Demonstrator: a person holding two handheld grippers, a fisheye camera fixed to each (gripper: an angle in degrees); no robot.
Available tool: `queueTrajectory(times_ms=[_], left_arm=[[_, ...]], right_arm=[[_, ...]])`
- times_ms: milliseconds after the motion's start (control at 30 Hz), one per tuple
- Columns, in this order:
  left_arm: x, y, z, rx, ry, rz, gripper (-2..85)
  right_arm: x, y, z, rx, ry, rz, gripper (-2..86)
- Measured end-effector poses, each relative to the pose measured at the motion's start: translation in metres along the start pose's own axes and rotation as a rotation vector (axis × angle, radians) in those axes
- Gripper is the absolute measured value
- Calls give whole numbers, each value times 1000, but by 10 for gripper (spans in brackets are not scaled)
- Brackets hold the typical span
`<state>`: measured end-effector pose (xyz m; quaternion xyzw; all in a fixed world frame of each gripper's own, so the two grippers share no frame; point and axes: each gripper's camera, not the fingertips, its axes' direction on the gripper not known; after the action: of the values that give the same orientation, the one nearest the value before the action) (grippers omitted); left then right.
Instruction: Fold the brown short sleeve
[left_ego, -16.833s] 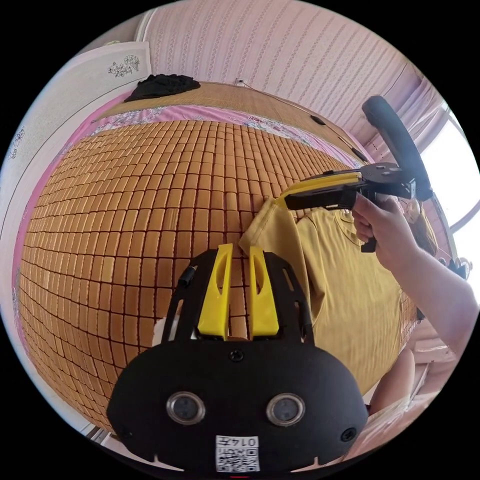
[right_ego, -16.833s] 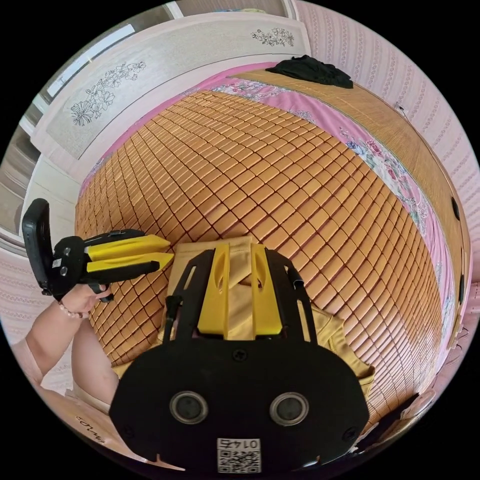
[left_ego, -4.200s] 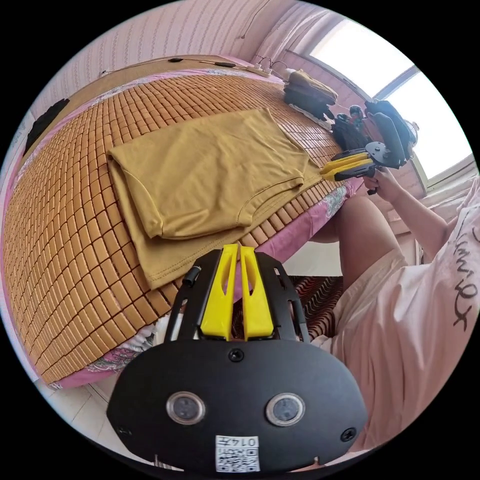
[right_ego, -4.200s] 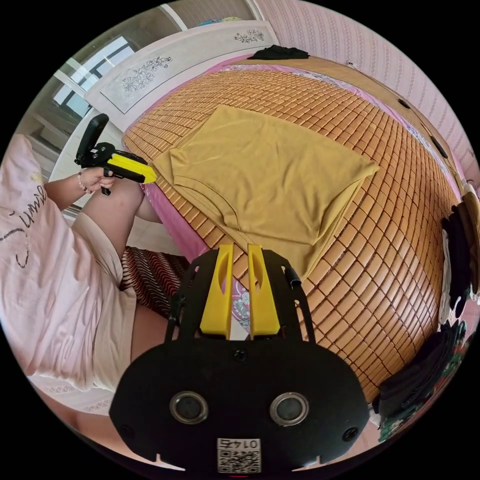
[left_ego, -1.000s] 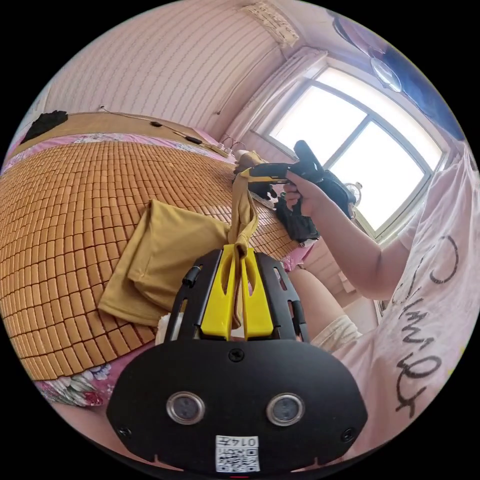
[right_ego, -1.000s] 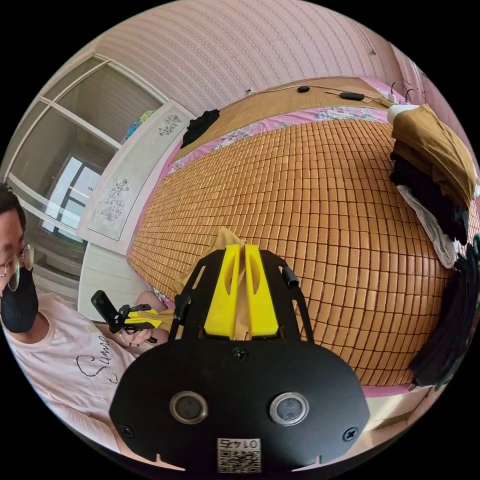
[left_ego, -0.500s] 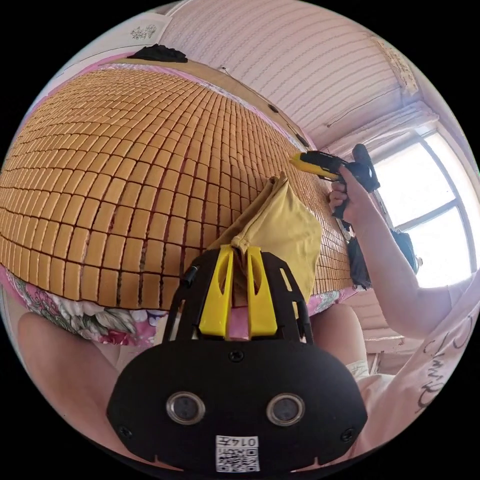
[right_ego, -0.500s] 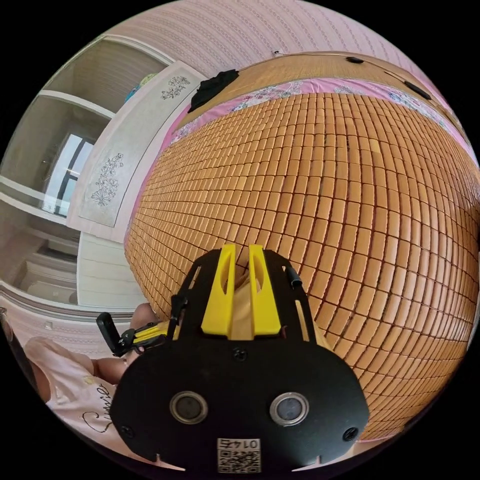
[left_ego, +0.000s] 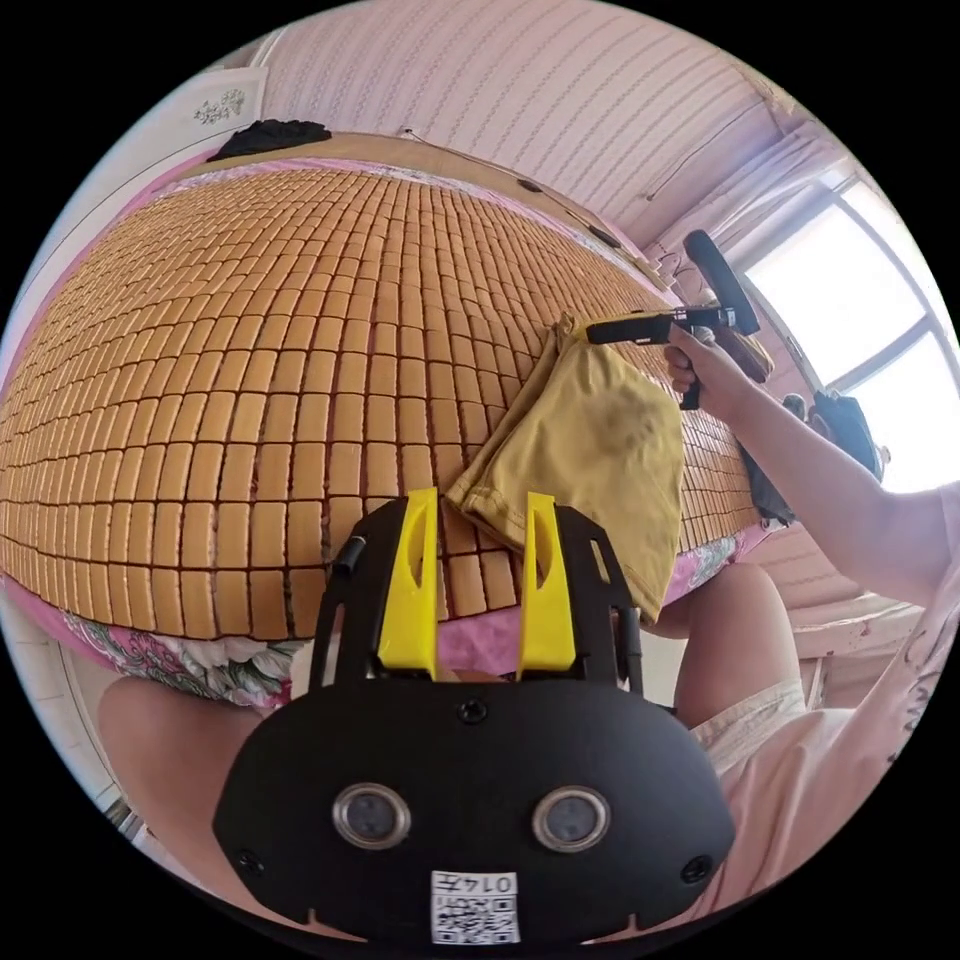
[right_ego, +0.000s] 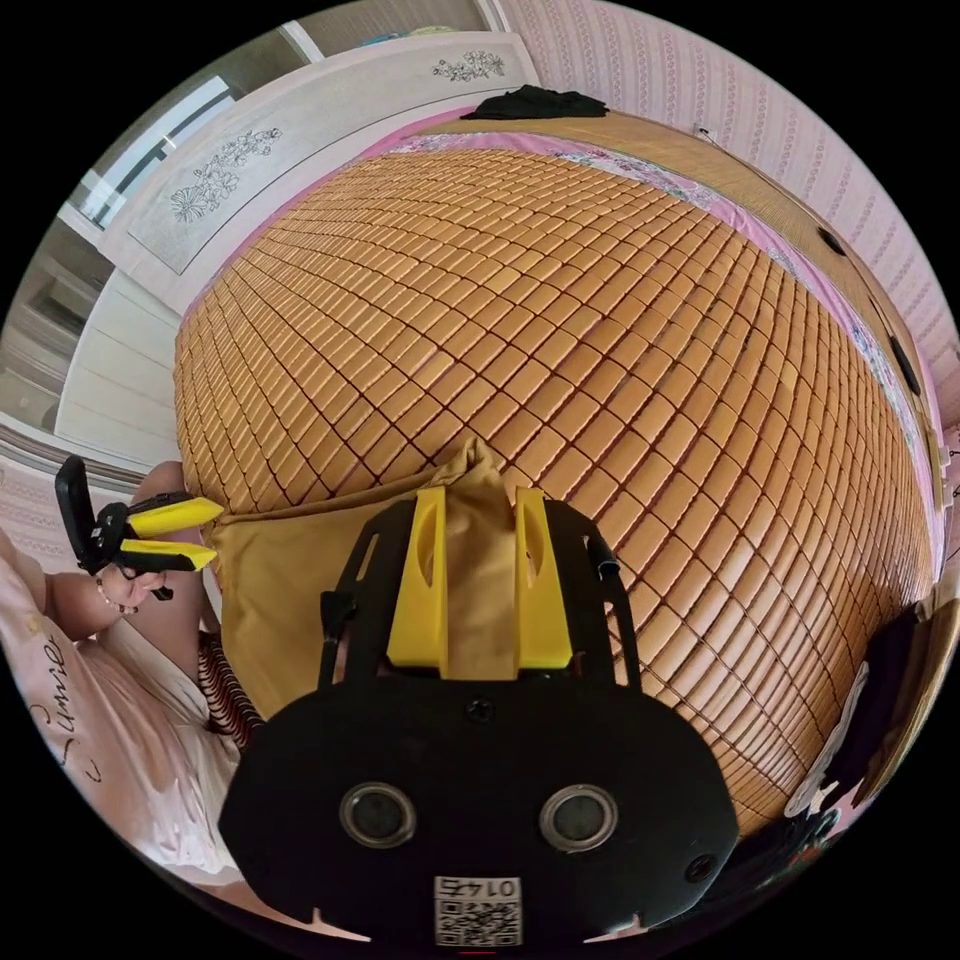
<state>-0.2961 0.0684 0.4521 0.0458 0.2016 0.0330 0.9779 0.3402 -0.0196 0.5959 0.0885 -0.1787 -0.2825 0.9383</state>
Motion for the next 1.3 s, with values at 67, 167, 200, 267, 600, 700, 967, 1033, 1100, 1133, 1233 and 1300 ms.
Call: queueTrajectory(times_ms=[67,167,200,267,600,700,967,1033,1100,1133,1233,1300], left_arm=[[11,-6,1,7,-67,32,88],[20,-13,-1,-1,-100,75,47],[21,-14,-1,-8,-78,77,39],[24,-19,-5,-8,-43,70,14],[92,-26,-93,214,25,297,-8],[133,-36,-126,269,57,425,-8],[273,-126,-140,380,291,688,-8],[303,-161,-128,386,403,683,-8],[334,-200,-111,391,507,672,-7],[357,-229,-97,398,571,666,-7],[418,-308,-58,435,614,605,-1],[454,-356,-29,471,558,547,12]], right_arm=[[-2,0,3,0,-22,1,96],[-6,3,7,-14,-60,-13,77],[-6,5,6,-19,-63,-10,63],[-4,12,4,-15,-108,-5,46],[-26,180,-105,510,-186,94,22],[-38,247,-145,640,-157,151,21],[-35,374,-261,744,78,265,22],[-18,395,-304,706,171,288,24],[2,400,-337,652,237,301,26],[18,399,-357,625,287,315,28],[89,370,-399,491,352,374,39],[146,338,-408,405,413,435,54]])
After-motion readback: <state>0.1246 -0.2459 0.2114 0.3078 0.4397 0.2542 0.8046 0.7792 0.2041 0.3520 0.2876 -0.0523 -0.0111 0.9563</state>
